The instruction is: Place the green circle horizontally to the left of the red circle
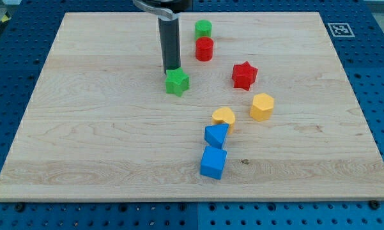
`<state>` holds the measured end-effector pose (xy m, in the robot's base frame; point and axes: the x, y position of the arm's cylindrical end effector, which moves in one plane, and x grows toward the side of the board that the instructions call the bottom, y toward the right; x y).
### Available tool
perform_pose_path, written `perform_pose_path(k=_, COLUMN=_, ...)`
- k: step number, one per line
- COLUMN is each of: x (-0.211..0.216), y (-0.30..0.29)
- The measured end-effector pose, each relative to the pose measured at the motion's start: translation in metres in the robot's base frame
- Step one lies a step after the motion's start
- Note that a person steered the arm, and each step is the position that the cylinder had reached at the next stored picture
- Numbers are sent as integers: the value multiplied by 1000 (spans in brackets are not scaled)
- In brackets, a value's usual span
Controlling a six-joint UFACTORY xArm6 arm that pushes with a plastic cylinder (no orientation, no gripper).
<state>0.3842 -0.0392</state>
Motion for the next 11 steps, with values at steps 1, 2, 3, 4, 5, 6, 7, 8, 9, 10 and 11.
perform_pose_path(k=1, x=0, y=26)
perform_pose_path(k=2, x=-20, y=36)
perform_pose_path(k=3, x=-67, y=20)
perform_pose_path(k=4, x=-113, y=9)
perform_pose_path(k=5, x=-163, y=47)
perform_pose_path(k=6, x=-176, y=116)
perform_pose_path(k=7, x=-148, y=126)
perform_pose_path(k=8, x=-128, y=96)
perform_pose_path(k=9, x=-130, y=90)
perform_pose_path(k=10, x=-133, y=90)
perform_pose_path(k=11, x=-132, y=80)
